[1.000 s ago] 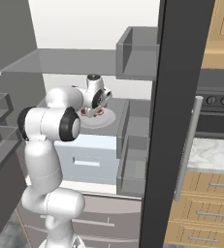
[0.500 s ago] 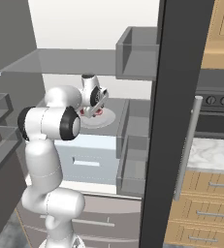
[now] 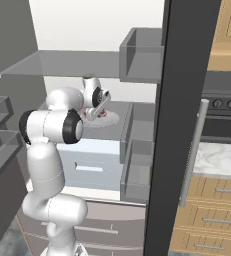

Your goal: Retrieve the steak from the fridge and place it on the saucepan with marinade on the stove.

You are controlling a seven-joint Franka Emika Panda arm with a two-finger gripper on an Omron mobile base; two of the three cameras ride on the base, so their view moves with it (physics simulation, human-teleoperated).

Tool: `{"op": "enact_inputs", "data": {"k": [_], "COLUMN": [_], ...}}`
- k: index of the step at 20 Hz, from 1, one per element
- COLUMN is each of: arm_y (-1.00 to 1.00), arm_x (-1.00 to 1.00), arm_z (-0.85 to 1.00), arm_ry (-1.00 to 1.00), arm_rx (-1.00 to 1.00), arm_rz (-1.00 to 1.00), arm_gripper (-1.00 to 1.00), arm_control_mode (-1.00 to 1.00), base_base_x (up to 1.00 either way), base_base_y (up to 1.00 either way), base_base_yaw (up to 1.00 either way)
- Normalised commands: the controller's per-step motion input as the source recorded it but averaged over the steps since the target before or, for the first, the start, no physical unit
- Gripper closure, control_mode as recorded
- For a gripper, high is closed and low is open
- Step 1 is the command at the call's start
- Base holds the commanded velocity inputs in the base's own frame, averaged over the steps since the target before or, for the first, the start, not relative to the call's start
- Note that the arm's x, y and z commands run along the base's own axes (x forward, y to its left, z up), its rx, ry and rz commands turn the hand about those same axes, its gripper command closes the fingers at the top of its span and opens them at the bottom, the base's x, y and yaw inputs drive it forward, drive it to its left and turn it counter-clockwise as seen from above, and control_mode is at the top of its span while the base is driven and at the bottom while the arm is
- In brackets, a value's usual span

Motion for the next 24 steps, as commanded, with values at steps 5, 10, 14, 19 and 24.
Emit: {"op": "enact_inputs", "data": {"k": [5,10,14,19,24], "arm_y": [-0.07,-0.09,-0.04,0.0,0.02], "arm_x": [-0.26,-0.53,-0.39,0.08,0.12], "arm_z": [0.0,0.01,0.0,0.06,0.53], "arm_ry": [-0.04,-0.2,-0.19,0.0,0.03], "arm_rx": [0.02,0.06,0.03,0.0,0.0], "arm_rz": [0.0,0.0,0.0,-0.01,0.0], "arm_gripper": [1.0,1.0,1.0,-1.0,-1.0], "arm_control_mode": [-1.0,-1.0,-1.0,-1.0,-1.0], "base_base_x": [0.0,0.0,0.0,0.0,0.0], "base_base_y": [0.0,0.0,0.0,0.0,0.0], "base_base_yaw": [0.0,0.0,0.0,0.0,0.0]}}
